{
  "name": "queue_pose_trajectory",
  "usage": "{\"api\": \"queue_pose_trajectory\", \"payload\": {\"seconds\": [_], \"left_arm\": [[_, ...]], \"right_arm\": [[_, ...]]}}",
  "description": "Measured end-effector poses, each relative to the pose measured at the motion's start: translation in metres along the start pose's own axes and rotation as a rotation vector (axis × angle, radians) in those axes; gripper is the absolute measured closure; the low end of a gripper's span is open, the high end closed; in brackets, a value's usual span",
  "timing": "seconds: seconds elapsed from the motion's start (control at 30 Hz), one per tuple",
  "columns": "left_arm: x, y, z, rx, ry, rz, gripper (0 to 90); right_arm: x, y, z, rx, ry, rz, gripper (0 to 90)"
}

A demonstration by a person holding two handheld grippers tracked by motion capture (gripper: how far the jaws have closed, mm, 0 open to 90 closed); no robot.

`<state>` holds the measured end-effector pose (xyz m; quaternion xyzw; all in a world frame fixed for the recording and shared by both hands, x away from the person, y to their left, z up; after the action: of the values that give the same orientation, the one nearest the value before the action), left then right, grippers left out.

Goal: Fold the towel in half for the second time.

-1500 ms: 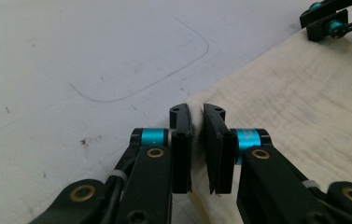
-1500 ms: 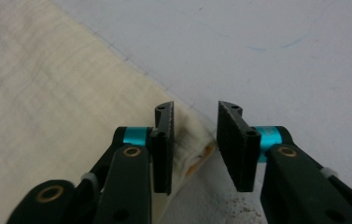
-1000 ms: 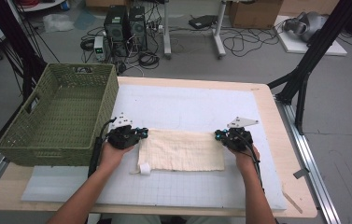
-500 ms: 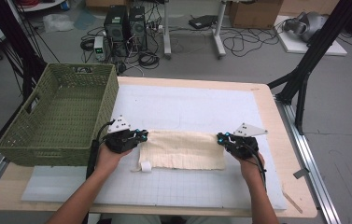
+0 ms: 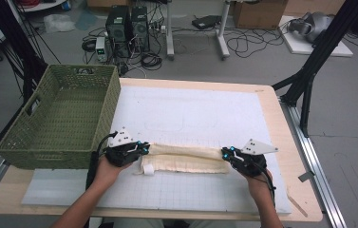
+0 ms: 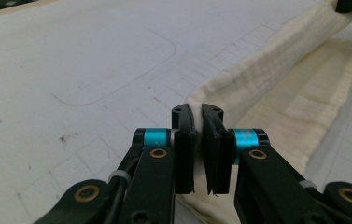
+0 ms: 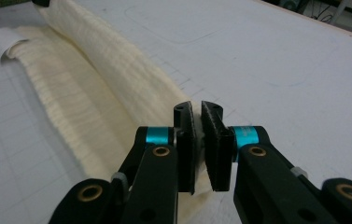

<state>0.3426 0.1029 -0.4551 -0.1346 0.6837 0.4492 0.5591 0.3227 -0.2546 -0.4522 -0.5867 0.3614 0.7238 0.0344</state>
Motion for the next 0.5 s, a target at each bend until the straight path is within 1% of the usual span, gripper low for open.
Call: {"api": "queue_pose_trajectory", "payload": {"seconds": [0.03,0.1,0.23,0.33,0.43,0.5], "left_arm": [[0.001,0.002,-0.001,0.002,-0.009,0.003,83.1],[0.004,0.005,-0.004,0.003,-0.026,0.005,83.0],[0.010,0.007,-0.009,0.008,-0.032,0.021,82.9],[0.013,0.010,-0.012,0.007,-0.036,0.026,82.9],[0.015,0.011,-0.012,0.005,-0.025,0.037,81.1],[0.017,0.011,-0.010,0.002,-0.002,0.048,75.8]], "right_arm": [[0.002,0.001,0.002,-0.005,-0.007,0.005,84.4],[0.006,0.002,0.005,-0.011,-0.003,0.007,84.2],[0.014,0.002,0.010,-0.018,-0.005,0.026,84.1],[0.014,0.004,0.012,-0.017,0.006,0.020,84.0],[0.013,0.006,0.013,-0.015,0.001,0.014,84.0],[0.013,0.006,0.014,-0.017,0.009,0.015,83.9]]}}
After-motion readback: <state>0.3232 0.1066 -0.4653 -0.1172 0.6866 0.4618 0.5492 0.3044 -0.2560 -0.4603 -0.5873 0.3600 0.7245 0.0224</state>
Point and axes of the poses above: each handheld gripper's, and its own axes: y roughly backward along the jaws, x roughly out of its underside, z roughly to its left, the point moved 5 cm from there along -y, roughly forward along the jaws, and after that the axes turned 11 degrees about -x, right-handed, at the moved point
